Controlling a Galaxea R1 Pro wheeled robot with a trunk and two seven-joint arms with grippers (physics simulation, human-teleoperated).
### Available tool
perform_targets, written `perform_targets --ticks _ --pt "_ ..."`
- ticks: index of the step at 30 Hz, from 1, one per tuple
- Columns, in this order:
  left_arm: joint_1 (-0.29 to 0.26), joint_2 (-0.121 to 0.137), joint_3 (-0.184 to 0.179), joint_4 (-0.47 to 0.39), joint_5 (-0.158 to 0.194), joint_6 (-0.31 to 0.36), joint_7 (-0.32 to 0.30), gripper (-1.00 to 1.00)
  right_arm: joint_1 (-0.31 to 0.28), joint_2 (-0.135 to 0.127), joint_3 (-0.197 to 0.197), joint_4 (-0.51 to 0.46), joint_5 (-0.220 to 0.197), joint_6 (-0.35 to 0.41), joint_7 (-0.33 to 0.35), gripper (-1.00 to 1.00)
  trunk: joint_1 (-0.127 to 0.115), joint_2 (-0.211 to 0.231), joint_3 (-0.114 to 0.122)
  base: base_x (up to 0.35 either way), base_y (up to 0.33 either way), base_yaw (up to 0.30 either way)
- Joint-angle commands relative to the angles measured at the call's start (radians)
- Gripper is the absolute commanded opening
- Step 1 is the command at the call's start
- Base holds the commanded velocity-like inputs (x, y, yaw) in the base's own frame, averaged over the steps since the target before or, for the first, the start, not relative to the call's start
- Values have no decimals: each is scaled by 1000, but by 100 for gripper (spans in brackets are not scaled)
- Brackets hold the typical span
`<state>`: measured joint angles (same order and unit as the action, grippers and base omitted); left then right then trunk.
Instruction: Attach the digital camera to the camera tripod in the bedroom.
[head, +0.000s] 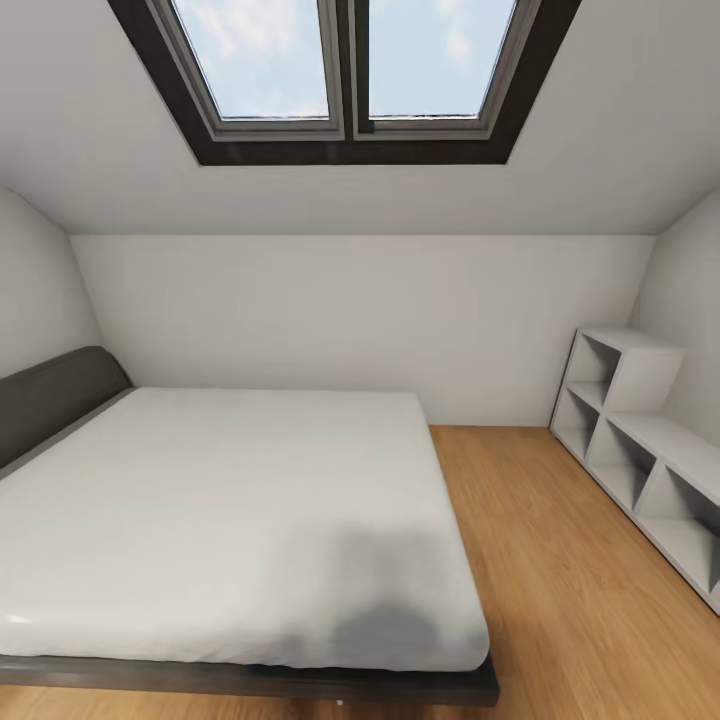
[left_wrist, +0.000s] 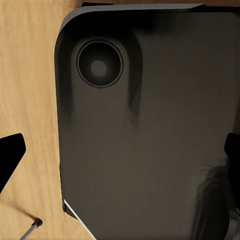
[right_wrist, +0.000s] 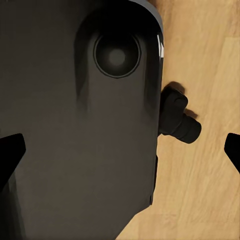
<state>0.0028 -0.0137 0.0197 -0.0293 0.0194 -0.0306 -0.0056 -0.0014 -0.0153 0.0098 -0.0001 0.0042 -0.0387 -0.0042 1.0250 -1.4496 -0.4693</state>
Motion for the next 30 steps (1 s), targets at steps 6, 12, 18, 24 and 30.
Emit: perform_targets --ticks 6,12,18,24,30 --pt "0 0 2 -1 2 -2 -1 100 0 0 1 0 0 -3 0 100 0 0 -1 0 0 0" --pt "0 0 2 -1 2 -2 -1 100 0 -1 1 0 0 -3 0 100 0 0 -1 0 0 0" --pt "0 0 2 -1 2 -2 -1 100 0 -1 1 0 0 -3 0 100 0 0 -1 0 0 0" --pt "0 0 2 -1 2 -2 -1 100 0 0 1 0 0 -3 0 100 0 0 -1 0 0 0" --pt "0 0 2 -1 2 -2 -1 100 0 0 1 0 0 -3 0 100 0 0 -1 0 0 0"
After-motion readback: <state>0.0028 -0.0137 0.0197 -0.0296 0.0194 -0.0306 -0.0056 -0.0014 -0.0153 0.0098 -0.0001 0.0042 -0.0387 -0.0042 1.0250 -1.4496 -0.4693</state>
